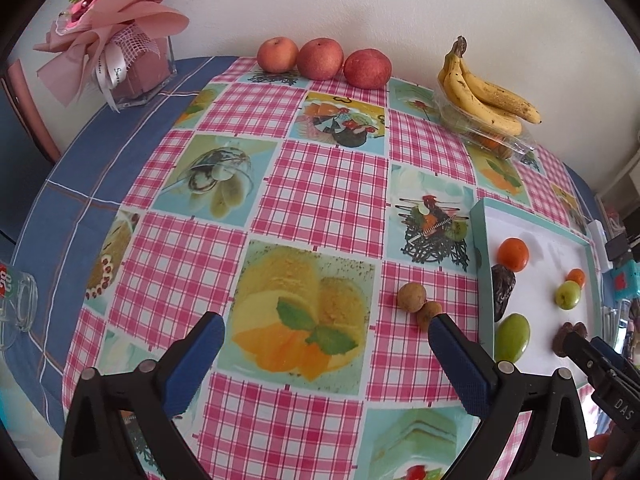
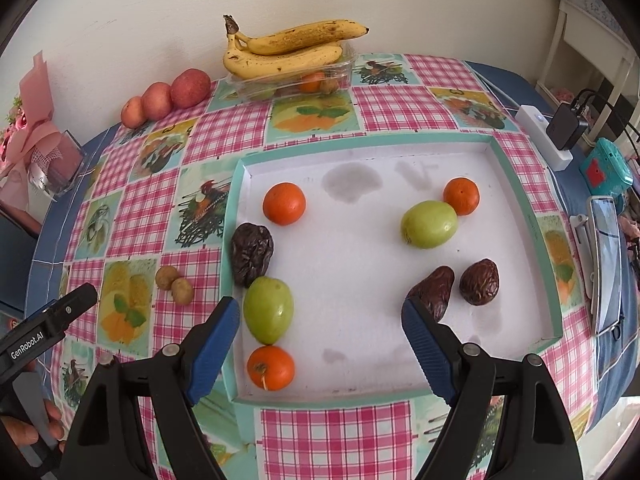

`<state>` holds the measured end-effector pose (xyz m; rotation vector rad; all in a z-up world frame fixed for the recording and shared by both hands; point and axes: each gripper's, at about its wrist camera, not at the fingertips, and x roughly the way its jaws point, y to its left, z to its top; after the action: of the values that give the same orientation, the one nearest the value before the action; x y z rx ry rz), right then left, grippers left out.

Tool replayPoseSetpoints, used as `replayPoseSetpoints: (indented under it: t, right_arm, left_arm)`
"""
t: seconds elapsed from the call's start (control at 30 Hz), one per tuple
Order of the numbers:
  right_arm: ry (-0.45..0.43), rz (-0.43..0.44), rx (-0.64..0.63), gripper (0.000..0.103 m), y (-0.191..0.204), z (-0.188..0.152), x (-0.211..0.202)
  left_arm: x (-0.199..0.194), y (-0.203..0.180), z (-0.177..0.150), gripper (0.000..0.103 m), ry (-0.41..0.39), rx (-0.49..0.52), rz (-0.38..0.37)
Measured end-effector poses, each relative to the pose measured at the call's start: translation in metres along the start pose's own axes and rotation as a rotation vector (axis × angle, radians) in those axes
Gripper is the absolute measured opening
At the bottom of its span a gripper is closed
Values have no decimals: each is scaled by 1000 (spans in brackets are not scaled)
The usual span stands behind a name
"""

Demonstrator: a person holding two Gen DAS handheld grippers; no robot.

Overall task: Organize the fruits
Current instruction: 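Move both open tools back over the two small brown round fruits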

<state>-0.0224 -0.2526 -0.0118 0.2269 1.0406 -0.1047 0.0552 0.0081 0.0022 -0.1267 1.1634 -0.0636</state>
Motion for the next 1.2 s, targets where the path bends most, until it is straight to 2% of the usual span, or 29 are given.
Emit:
replayPoseSetpoints:
  t: [0.73, 1.2]
  right_arm:
    - [5, 4, -7, 84, 3, 2, -5]
    - [9, 83, -71, 84, 31, 5, 5]
  left_arm:
    - [3, -7, 2, 103, 13, 26, 0]
    - [7, -2, 6, 103, 4, -12, 1]
